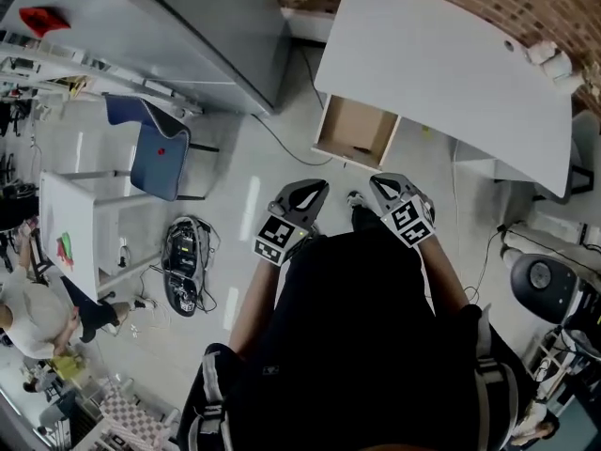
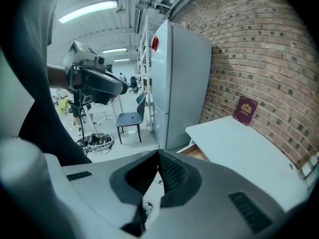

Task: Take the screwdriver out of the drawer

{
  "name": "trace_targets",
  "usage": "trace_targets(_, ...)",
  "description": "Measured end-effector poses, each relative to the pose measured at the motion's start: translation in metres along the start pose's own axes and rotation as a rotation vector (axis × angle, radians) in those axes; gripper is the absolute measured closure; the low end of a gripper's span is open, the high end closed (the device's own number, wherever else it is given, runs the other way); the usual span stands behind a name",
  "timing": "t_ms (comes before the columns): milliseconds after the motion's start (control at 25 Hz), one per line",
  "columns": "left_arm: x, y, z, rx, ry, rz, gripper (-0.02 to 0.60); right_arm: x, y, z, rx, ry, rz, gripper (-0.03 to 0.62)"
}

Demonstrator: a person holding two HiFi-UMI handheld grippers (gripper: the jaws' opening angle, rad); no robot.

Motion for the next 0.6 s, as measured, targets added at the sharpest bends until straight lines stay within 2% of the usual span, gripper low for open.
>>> trace_targets(160,0.001,-0.001,0.004,0.026,0.04,-0.019,0.558,-0.013,-0.018,0.013,0.031,0.035,-0.013,0.537)
trace_targets(320,-0.007,-0.002,0.012,0.051,0.08,-0.018,0.558,-0.022,-0.044,0.02,0.095,0.058,-0.087,0.537)
trace_targets(600,-0.016,-0.015,0.029,0.078,0.105,-0.083,0.558,-0.041,-0.075,0.039,0.156,0.119,-0.116,0.537)
Point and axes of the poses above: the fingertips, and each gripper's own axes: z forward along the fingers, x to its left, y out of its top, the point moved 7 cm from there along -z, backward along the fingers
